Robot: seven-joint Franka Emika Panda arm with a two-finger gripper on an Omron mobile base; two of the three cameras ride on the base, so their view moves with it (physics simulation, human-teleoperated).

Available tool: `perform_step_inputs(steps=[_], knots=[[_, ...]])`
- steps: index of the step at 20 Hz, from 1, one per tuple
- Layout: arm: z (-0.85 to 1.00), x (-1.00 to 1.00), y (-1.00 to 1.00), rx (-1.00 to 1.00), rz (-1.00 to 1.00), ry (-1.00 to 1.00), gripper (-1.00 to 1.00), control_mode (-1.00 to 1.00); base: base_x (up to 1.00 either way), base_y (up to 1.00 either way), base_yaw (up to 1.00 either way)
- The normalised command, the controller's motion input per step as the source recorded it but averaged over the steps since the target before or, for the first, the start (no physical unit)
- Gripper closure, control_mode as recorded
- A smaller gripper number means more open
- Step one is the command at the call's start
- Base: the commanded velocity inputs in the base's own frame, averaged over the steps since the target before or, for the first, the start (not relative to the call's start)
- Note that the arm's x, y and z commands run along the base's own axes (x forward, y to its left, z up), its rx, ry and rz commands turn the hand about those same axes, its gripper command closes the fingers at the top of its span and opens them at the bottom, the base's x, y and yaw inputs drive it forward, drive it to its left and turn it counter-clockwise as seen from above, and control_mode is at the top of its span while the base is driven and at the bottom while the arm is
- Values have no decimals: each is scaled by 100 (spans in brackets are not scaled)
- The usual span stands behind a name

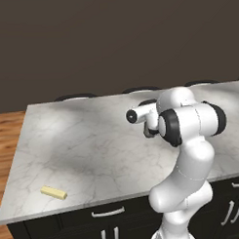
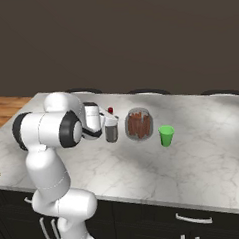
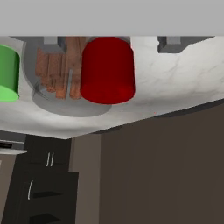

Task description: Open the cabinet directly in front. Then move the liquor and the cup to the dining counter with the jar on it.

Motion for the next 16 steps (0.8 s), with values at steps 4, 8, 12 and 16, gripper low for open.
perform_step_inputs(steps=[4,8,12,16], knots=[[0,0,0,0,0,0,-100,-100,0,0,0],[5,-2,8,0,0,0,-100,-100,0,0,0],[32,0,46,0,0,0,-100,-100,0,0,0],[56,0,49,0,-1,0,-100,-100,0,0,0]])
